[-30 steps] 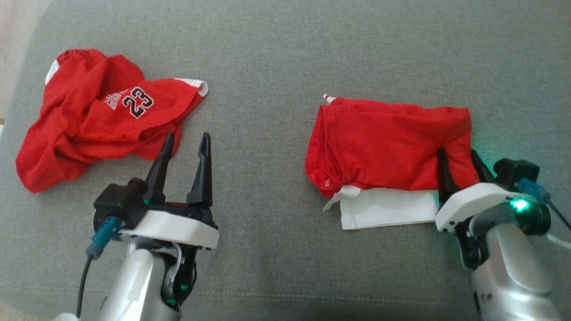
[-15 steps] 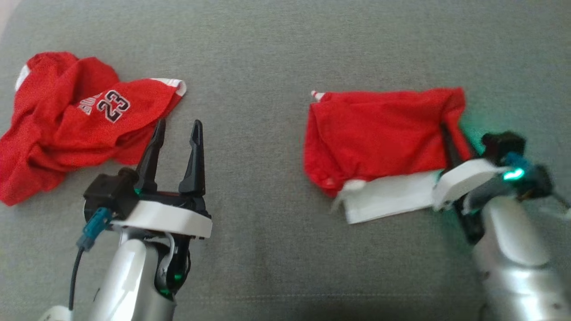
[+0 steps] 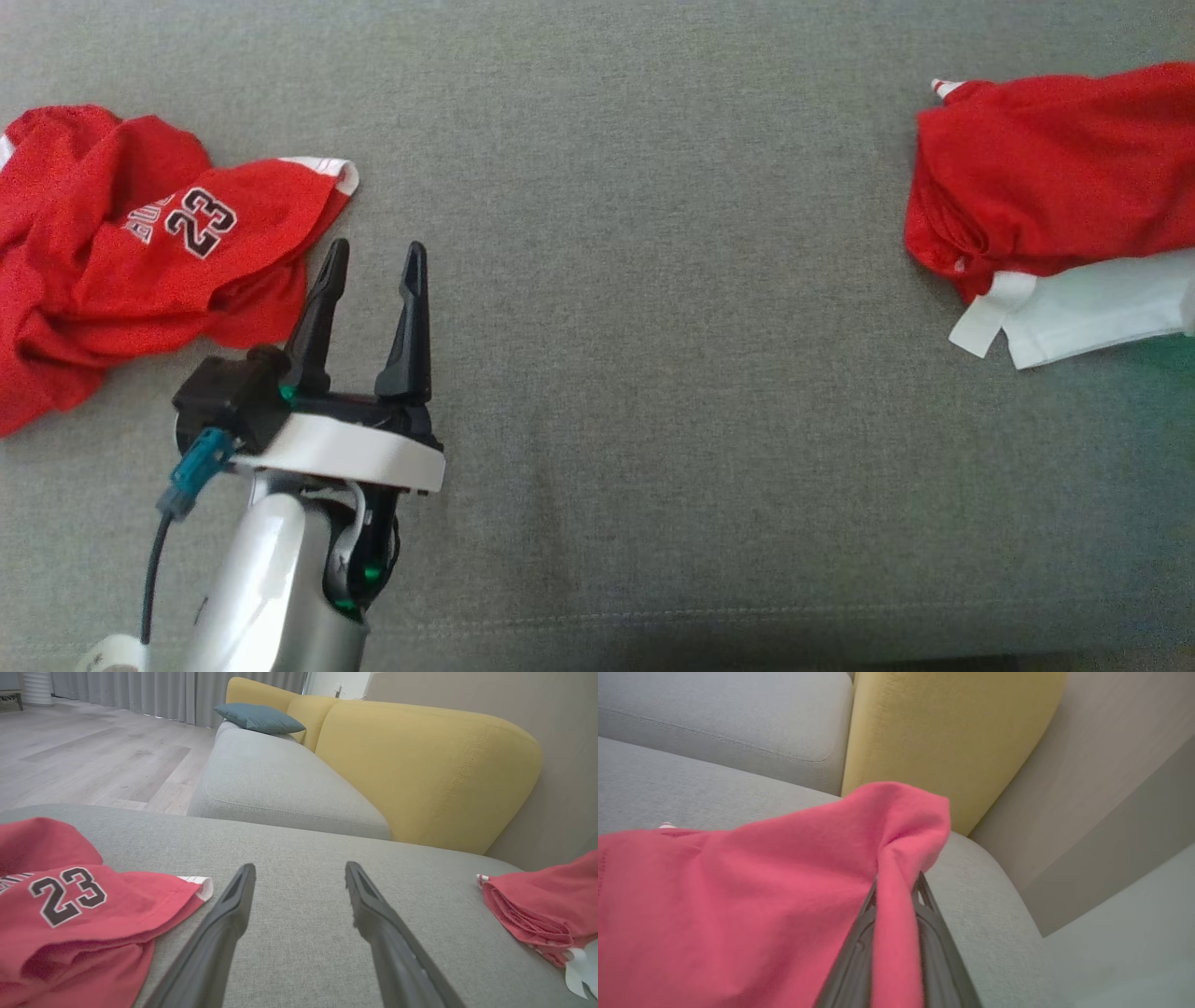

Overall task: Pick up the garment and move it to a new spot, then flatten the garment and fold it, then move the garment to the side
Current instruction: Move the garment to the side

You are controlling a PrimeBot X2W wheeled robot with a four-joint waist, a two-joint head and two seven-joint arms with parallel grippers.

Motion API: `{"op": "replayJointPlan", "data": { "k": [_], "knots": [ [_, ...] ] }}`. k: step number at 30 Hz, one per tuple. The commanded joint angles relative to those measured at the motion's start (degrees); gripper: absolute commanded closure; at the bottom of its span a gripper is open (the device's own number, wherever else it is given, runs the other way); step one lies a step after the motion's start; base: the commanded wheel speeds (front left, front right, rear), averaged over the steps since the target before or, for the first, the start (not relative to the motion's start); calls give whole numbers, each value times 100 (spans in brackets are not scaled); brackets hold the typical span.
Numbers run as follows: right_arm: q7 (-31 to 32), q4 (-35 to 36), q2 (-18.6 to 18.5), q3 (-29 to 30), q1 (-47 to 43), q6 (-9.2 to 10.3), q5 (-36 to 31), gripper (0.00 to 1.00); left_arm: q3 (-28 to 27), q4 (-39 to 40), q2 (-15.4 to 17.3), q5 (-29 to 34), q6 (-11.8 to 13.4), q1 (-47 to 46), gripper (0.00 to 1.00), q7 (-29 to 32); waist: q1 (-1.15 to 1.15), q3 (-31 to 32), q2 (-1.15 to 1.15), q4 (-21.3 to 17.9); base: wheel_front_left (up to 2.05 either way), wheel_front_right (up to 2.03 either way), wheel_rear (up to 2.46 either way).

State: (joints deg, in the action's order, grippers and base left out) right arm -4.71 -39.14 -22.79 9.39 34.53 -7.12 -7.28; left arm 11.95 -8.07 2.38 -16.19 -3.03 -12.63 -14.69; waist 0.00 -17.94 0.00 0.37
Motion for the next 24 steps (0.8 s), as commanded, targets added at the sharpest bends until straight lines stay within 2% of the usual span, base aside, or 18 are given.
{"op": "replayJointPlan", "data": {
  "k": [1,24],
  "knots": [
    [27,168,-118,-133,128,-36,-37,100,-220,195,50,37,-11,-204,0,-30,0,-11,0,2,0,0,0],
    [-79,464,-124,-119,90,-36,130,100,-216,190,50,16,6,-163,0,-30,0,48,0,-58,0,0,0]
  ]
}}
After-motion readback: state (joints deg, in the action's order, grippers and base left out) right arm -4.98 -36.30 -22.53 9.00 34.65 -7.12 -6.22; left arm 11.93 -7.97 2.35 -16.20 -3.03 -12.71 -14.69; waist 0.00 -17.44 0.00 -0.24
